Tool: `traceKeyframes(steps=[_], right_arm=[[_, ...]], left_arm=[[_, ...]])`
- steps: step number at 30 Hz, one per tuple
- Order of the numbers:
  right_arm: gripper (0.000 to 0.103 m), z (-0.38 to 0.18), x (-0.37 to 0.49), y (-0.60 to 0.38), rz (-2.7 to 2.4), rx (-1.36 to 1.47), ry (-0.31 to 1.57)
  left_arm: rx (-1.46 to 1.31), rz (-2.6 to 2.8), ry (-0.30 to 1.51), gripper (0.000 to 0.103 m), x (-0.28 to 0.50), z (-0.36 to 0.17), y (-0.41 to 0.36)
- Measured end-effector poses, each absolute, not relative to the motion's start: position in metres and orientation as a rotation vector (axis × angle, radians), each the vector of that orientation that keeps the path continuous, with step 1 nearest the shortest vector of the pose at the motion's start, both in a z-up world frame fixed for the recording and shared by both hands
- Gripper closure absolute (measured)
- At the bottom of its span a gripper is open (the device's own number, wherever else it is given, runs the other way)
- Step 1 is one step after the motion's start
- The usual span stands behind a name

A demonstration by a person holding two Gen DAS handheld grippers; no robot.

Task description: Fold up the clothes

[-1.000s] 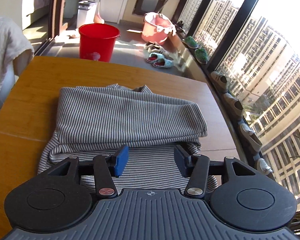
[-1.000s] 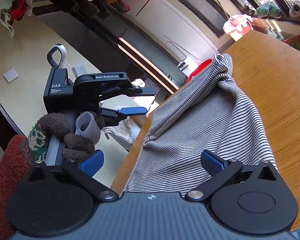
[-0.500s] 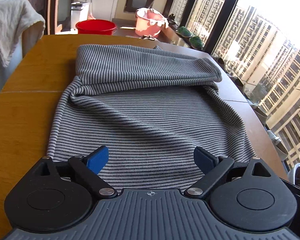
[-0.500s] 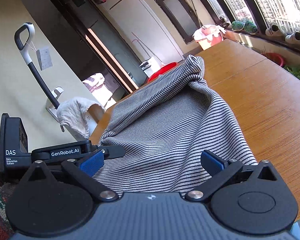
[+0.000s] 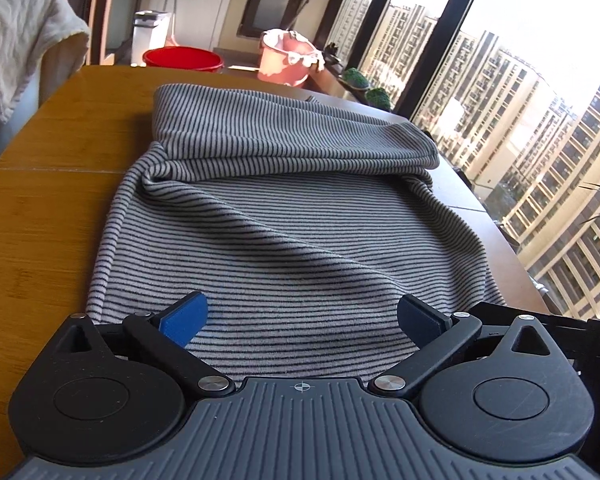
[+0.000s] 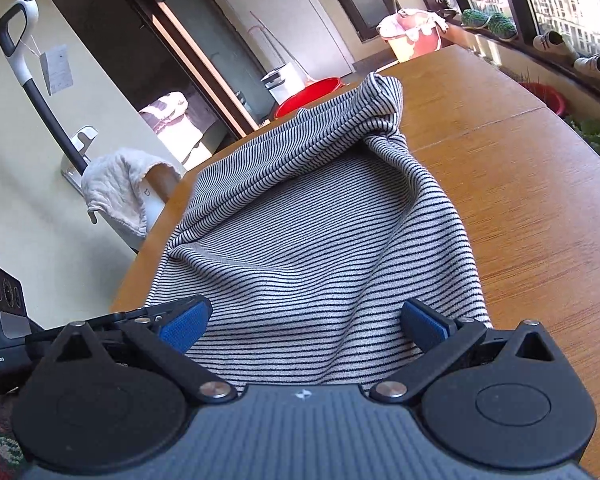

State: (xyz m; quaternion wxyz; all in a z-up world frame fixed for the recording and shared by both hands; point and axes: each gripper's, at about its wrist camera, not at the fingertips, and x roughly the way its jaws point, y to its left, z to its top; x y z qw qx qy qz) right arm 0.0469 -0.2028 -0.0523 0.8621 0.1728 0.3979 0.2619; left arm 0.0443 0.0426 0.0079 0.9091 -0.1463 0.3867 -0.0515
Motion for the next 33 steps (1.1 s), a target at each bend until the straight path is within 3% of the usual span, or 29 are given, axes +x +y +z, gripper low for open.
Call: traceKeyframes(steps=[3,8,12,13,14,15,16,25,33], right_arm=[[0.001,-0.035,0.06,-0.209,0.513,0.27,0.742],[0.033,-0.004,0.117,-0.198,0.428,0.109,0.589],[0.033,-0.012,0.182,-0.171,0.341,0.033,0.592],[0.039,-0.017,0.197,-0.164,0.347,0.011,0.616],[0.072,-0.021,0.208,-0.159,0.363,0.008,0.646],[0.09,-0.022,0.219,-0.153,0.391,0.017,0.683],[0.095,-0.016,0.223,-0.148,0.407,0.023,0.681],[0.099,0.07,0.218,-0.136,0.481,0.028,0.401],[0.097,-0.045,0.219,-0.159,0.339,-0.171,0.638]], left_arm=[[-0.326,-0.117,0.79,0.0,0.051,0.018,0.05],[-0.239,-0.052,0.711,0.0,0.074,0.039,0.063],[-0.21,-0.05,0.713,0.0,0.081,0.038,0.072],[-0.209,-0.055,0.714,0.0,0.081,0.038,0.075],[-0.205,-0.055,0.713,0.0,0.081,0.038,0.077],[-0.2,-0.055,0.711,0.0,0.082,0.038,0.079],[-0.196,-0.055,0.71,0.0,0.082,0.039,0.081],[-0.148,-0.017,0.707,0.0,0.117,0.032,0.077],[-0.229,-0.062,0.667,0.0,0.124,0.039,0.077]])
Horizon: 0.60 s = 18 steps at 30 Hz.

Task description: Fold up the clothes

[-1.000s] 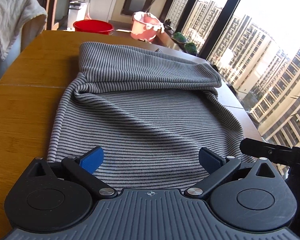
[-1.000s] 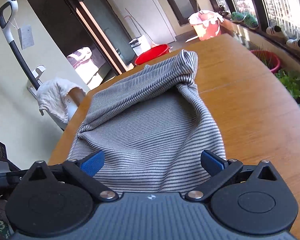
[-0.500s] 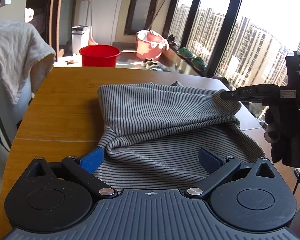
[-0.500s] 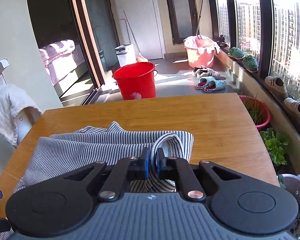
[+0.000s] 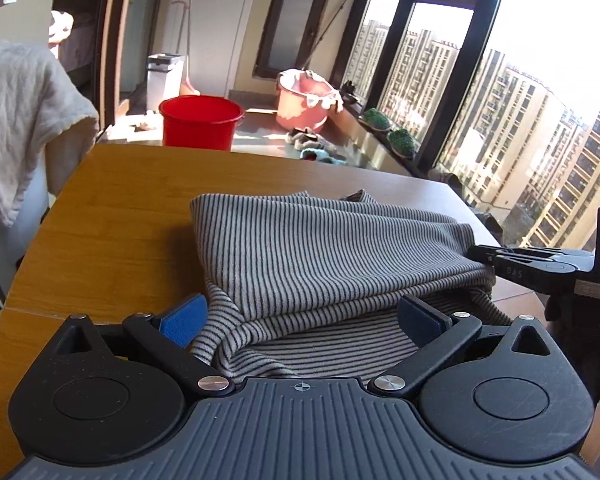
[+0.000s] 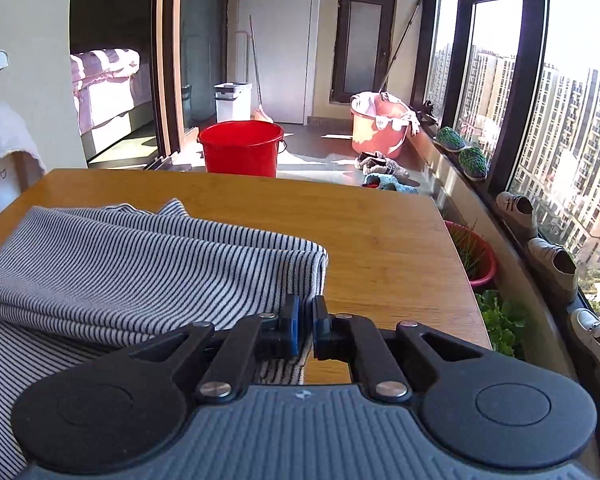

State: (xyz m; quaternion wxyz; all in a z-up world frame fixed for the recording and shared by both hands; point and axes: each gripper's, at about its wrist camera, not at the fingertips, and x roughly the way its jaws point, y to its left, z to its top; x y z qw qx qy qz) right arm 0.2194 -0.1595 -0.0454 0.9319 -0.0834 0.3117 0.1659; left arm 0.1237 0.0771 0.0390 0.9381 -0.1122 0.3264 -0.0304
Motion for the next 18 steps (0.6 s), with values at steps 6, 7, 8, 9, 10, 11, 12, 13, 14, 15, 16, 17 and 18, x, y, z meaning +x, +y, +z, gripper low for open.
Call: traceKeyframes(steps=[6,7,8,9,10,11,12,13,14,15,16,17,18], right_arm=[[0.075,0.011,0.223,-0.15,0.371,-0.145,0.53],[0.066,0.024,0.228,-0.145,0.405,-0.113,0.525],[0.05,0.029,0.234,-0.14,0.438,-0.084,0.542],[0.044,0.033,0.241,-0.133,0.472,-0.057,0.564],[0.042,0.03,0.251,-0.122,0.508,-0.034,0.598],[0.042,0.027,0.261,-0.111,0.535,-0.018,0.629],[0.042,0.021,0.267,-0.101,0.534,-0.027,0.644],[0.042,0.014,0.276,-0.089,0.525,-0.047,0.655],[0.042,0.006,0.284,-0.077,0.519,-0.069,0.664],[0.042,-0.001,0.293,-0.067,0.514,-0.089,0.674],[0.042,-0.008,0.301,-0.058,0.507,-0.101,0.687],[0.042,-0.015,0.309,-0.051,0.505,-0.106,0.71],[0.042,-0.022,0.316,-0.044,0.505,-0.11,0.734]], left_arm=[[-0.217,-0.039,0.654,0.0,0.155,0.012,0.064],[-0.217,-0.023,0.665,0.0,0.159,0.004,0.063],[-0.213,-0.017,0.661,0.0,0.16,-0.001,0.063],[-0.198,-0.015,0.647,0.0,0.157,-0.004,0.06],[-0.178,-0.01,0.641,0.0,0.156,-0.004,0.057],[-0.166,-0.006,0.636,0.0,0.155,-0.005,0.055],[-0.169,-0.005,0.635,0.0,0.154,-0.005,0.055],[-0.172,-0.004,0.634,0.0,0.154,-0.005,0.055],[-0.177,-0.004,0.632,0.0,0.154,-0.006,0.055],[-0.186,-0.006,0.628,0.0,0.153,-0.006,0.056],[-0.193,-0.007,0.623,0.0,0.152,-0.006,0.057],[-0.198,-0.008,0.62,0.0,0.152,-0.006,0.058],[-0.198,-0.006,0.619,0.0,0.151,-0.006,0.058]])
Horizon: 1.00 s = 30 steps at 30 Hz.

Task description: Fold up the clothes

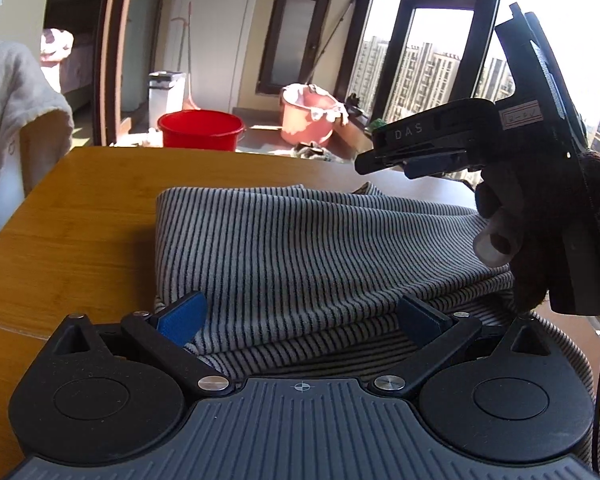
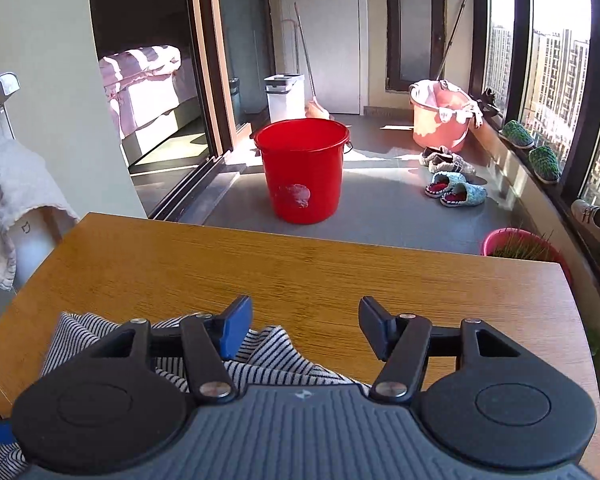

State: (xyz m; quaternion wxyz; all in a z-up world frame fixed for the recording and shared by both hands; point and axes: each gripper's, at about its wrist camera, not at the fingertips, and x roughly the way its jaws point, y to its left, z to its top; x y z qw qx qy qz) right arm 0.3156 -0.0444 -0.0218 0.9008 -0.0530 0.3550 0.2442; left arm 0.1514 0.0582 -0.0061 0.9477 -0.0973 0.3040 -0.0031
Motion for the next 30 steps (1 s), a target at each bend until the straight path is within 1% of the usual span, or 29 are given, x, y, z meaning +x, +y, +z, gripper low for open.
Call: traceKeyframes(steps=[3,6,8,9,10,11,13,18,20,22,24,27,30], right_arm=[[0.044,-0.04,0.329,-0.032,0.525,-0.117,0.824],[0.055,-0.05,0.318,-0.022,0.545,-0.191,0.807],[0.076,-0.052,0.316,-0.019,0.559,-0.188,0.804],[0.082,-0.052,0.316,-0.017,0.562,-0.187,0.803],[0.092,-0.052,0.315,-0.016,0.556,-0.185,0.803],[0.095,-0.051,0.314,-0.015,0.551,-0.19,0.797],[0.096,-0.048,0.309,-0.014,0.545,-0.196,0.782],[0.098,0.003,0.269,-0.044,0.616,-0.098,0.707],[0.098,0.019,0.241,-0.065,0.663,-0.023,0.684],[0.098,0.021,0.204,-0.091,0.72,0.036,0.688],[0.098,0.016,0.179,-0.111,0.745,0.082,0.709],[0.098,-0.019,0.153,-0.131,0.725,0.143,0.774],[0.098,-0.041,0.138,-0.136,0.71,0.183,0.81]], left_arm=[[-0.198,-0.003,0.619,0.0,0.153,-0.006,0.056],[-0.202,-0.004,0.617,0.0,0.153,-0.005,0.054],[-0.211,-0.006,0.614,0.0,0.153,-0.005,0.055],[-0.214,-0.007,0.613,0.0,0.153,-0.005,0.056],[-0.218,-0.008,0.612,0.0,0.153,-0.005,0.056],[-0.219,-0.009,0.611,0.0,0.153,-0.005,0.057],[-0.223,-0.01,0.609,0.0,0.153,-0.006,0.059],[-0.255,-0.023,0.6,0.0,0.153,-0.006,0.07],[-0.304,-0.053,0.6,0.0,0.139,0.001,0.083],[-0.389,-0.089,0.549,0.0,0.112,0.013,0.102],[-0.45,-0.092,0.49,0.0,0.091,0.023,0.119],[-0.478,-0.02,0.419,0.0,0.081,0.04,0.136],[-0.471,-0.014,0.437,0.0,0.095,0.051,0.135]])
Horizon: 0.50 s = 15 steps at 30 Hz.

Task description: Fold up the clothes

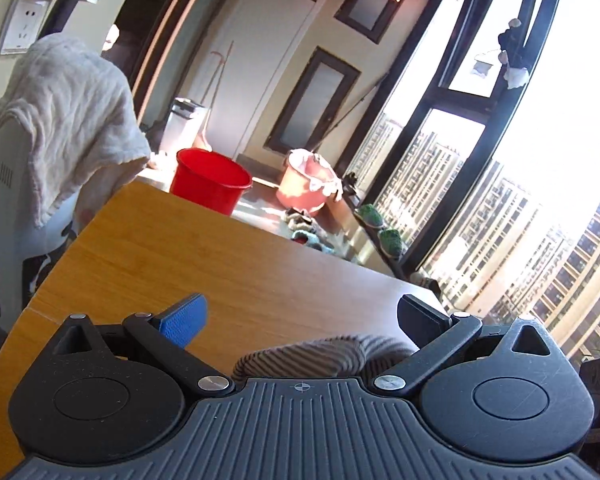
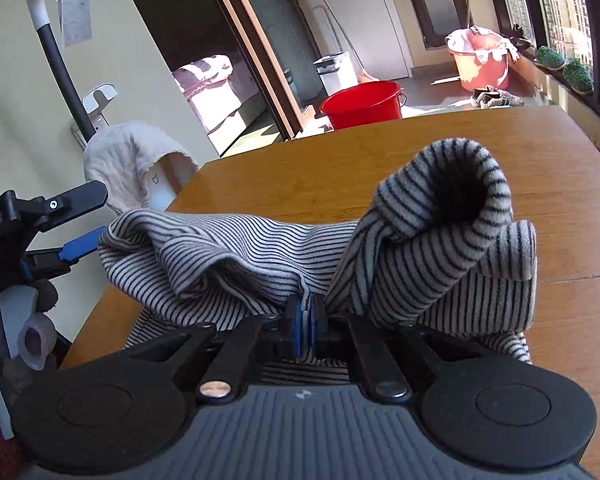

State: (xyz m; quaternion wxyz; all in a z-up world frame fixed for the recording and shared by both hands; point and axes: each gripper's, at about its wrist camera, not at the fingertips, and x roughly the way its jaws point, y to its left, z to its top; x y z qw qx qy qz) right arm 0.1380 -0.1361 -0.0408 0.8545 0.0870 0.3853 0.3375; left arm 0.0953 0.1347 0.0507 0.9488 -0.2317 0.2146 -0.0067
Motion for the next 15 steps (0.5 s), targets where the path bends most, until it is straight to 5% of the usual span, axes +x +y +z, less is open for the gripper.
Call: traceKeyframes(steps=[6,9,15], right_arm=[[0.098,-0.041,0.119,-0.134,0.711,0.111,0.765],[0.096,-0.029,0.105,-0.15,0.733,0.069,0.726],[0.06,0.009,0.077,-0.228,0.671,0.049,0.62]], left_arm=[[-0.302,0.026,0.527,0.0,0.11,0.043,0.092],[-0.162,0.075,0.582,0.019,0.108,0.028,0.079],[-0.166,0.071,0.636,0.018,0.105,0.005,0.09]])
